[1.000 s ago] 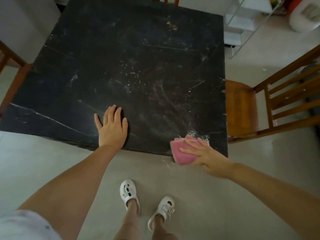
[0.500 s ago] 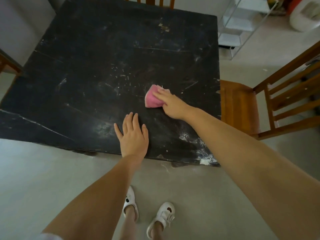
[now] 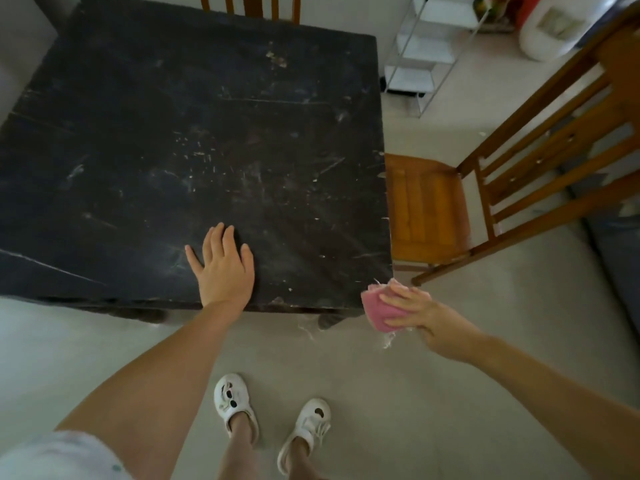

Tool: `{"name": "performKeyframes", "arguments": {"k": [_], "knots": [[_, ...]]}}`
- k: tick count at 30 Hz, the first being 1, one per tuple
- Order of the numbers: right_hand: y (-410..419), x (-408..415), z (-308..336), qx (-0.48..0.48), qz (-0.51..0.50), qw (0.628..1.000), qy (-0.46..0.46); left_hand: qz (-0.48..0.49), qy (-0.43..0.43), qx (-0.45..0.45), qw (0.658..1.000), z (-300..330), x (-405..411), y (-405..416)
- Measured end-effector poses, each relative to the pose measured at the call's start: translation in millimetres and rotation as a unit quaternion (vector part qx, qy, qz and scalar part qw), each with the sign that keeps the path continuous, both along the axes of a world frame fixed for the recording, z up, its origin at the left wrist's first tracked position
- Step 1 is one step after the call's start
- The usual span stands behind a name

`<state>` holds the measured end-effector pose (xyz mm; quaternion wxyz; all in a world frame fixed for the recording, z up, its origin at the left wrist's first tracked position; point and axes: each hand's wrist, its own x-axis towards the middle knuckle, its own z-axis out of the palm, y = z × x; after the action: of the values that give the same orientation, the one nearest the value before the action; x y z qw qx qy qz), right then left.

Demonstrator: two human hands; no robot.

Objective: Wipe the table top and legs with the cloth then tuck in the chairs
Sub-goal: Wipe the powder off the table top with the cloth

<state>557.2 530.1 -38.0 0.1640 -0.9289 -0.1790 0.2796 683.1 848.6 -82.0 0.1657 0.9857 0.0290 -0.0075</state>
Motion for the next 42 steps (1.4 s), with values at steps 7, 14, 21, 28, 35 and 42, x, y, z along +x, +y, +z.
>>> {"name": "performKeyframes", "arguments": {"k": [7,14,21,28,35,42], "knots": [[43,87,42,0.119,-0.181,0.969,-0.116,0.000,0.002,0.002,1.000,-1,0,0],[79,86,-6,-0.068,-0.016,0.995,-0.076,0.000,-0.003,0.008,1.000,-3,2,1],[51,61,39,0.039,-0.153,0.987,0.022,-0.002,0.007,0.002,1.000,-1,2,3],[95,213,-5,0.019,-0.343,0.929,-0.136,-0.017,0.002,-0.103,0.994,0,3,16],[230,139,-43,0.066,-0.031,0.971,-0.226,-0.017,-0.010,-0.123,0.992,6,37,93],[216,194,23,0.345,-0.327,0.877,-0.074,-0.026,0.006,-0.091,0.996,8,78,129]]}}
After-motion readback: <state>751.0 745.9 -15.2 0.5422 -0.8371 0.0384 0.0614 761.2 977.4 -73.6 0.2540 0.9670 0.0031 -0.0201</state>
